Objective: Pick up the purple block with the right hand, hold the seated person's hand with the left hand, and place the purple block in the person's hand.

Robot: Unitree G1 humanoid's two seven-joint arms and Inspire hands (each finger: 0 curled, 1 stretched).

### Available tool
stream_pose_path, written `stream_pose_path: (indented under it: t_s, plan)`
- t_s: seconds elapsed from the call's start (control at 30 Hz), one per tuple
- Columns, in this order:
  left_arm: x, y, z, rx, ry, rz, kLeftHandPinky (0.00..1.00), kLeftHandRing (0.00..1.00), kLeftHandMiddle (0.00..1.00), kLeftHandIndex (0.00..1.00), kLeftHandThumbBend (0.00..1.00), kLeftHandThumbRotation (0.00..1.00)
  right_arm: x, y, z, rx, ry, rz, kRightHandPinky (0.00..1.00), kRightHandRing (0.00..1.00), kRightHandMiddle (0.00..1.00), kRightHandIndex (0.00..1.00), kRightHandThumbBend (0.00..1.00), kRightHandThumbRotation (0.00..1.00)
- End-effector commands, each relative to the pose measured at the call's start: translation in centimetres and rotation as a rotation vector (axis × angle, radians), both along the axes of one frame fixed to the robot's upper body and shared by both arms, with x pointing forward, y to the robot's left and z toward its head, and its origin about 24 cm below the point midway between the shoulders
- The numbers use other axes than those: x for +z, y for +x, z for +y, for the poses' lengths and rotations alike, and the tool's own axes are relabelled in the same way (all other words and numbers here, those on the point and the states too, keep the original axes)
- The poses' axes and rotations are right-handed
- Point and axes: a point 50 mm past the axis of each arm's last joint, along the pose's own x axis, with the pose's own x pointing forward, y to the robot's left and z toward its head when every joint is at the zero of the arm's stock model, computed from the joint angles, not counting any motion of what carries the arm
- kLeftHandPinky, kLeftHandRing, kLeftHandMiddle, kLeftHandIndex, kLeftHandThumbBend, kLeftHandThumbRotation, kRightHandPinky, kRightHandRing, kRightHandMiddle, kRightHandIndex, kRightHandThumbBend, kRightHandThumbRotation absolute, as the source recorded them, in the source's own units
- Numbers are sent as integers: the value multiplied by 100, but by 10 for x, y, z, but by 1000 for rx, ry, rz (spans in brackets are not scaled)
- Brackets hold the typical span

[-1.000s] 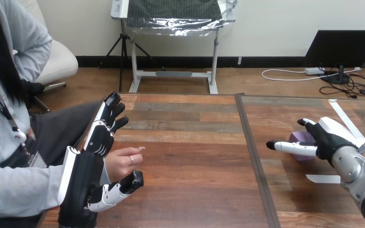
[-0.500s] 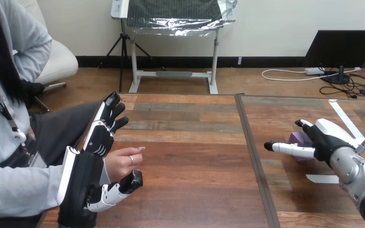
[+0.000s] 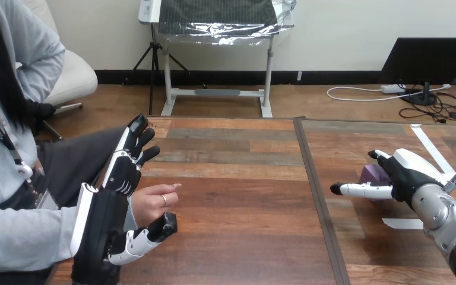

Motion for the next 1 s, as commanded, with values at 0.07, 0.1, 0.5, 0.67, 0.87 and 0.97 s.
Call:
stream_pose_path:
  t_s: [0.07,0.1,0.5,0.67,0.87,0.97]
  plan:
    - [16,10,-6,-24,-6,-103,86,94,96,95,100,72,13,12,9,-23,47,-70,76,84,87,95,94,39]
    - [16,10,-6,-24,-6,-104,86,94,96,95,100,71,13,12,9,-27,49,-70,69,78,82,94,94,35]
    - [16,10,-6,-27,-2,-103,87,94,97,95,100,71,14,13,9,-53,24,-92,54,66,73,82,93,4]
    - [16,10,-5,-25,-6,-105,87,94,97,95,100,71,14,13,9,-59,27,-109,55,66,71,75,93,1]
    - [16,11,-5,-27,-10,-105,87,94,97,95,100,70,13,12,7,-68,12,-108,58,65,68,70,91,0]
    - [17,11,-5,-29,-10,-106,87,94,97,95,100,69,13,12,8,-74,26,-117,58,63,67,68,90,0]
